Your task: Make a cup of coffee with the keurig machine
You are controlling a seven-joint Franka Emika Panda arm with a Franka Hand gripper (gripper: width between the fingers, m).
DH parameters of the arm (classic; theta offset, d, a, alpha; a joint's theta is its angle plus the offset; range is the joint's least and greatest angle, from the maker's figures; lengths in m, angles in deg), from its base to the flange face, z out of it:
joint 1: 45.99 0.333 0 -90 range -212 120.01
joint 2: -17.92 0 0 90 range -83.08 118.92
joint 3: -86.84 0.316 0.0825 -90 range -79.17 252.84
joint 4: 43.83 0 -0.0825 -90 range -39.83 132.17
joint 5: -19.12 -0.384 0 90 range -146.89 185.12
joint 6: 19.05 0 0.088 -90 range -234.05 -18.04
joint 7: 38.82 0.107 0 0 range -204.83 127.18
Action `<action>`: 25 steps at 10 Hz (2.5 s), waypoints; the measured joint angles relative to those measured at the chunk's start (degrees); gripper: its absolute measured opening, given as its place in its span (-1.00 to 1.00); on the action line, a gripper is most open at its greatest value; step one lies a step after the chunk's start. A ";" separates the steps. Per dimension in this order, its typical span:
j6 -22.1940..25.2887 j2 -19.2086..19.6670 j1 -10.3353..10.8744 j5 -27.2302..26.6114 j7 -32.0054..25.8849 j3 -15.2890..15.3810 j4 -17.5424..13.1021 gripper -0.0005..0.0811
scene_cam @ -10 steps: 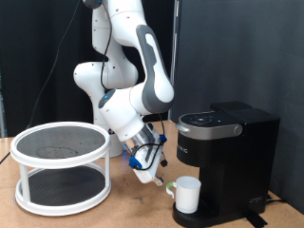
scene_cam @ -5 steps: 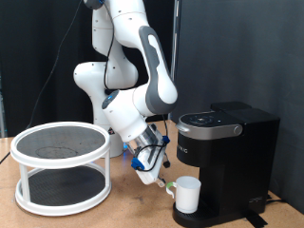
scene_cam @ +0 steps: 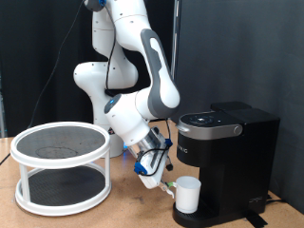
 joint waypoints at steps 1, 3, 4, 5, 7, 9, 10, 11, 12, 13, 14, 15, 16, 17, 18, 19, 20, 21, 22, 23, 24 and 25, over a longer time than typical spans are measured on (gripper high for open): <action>0.46 -0.01 -0.07 0.00 0.00 -0.01 0.01 0.81; 0.55 -0.45 -0.53 -1.41 -1.43 -0.11 0.66 0.81; 0.11 -0.94 -0.88 -3.20 -3.29 -0.24 1.34 0.81; -0.58 -1.46 -1.32 -5.58 -5.39 -0.43 1.94 0.81; -0.93 -2.33 -2.31 -7.54 -7.93 -0.83 2.91 0.81; -0.53 -2.27 -2.87 -4.78 -6.62 -0.91 3.03 0.81; 0.14 -2.21 -2.95 -2.21 -4.49 -0.92 2.98 0.81; 0.81 -2.16 -2.97 0.07 -2.23 -0.91 2.84 0.81; 1.10 -2.10 -2.97 0.89 -1.39 -0.84 2.68 0.81; 1.18 -2.06 -2.96 0.92 -1.37 -0.70 2.61 0.81; 1.19 -2.04 -2.93 0.91 -1.37 -0.57 2.59 0.81; 1.21 -2.03 -2.85 0.91 -1.38 -0.46 2.55 0.81; 1.35 -2.00 -2.78 0.89 -1.38 -0.22 2.50 0.81; 1.45 -1.98 -2.75 0.85 -1.38 0.11 2.44 0.81; 1.52 -1.96 -2.65 0.75 -1.38 0.37 2.40 0.81; 1.52 -1.93 -2.51 0.63 -1.38 0.63 2.36 0.81; 1.52 -1.87 -2.45 0.46 -1.38 0.99 2.33 0.81; 1.51 -1.76 -2.33 0.19 -1.38 1.35 2.28 0.81; 1.51 -1.70 -2.24 -0.18 -1.38 1.77 2.25 0.81; 1.48 -1.69 -2.18 -0.63 -1.38 2.17 2.24 0.81; 1.41 -1.67 -2.09 -1.09 -1.38 2.54 2.22 0.81; 1.29 -1.66 -2.00 -1.28 -1.38 2.81 2.18 0.81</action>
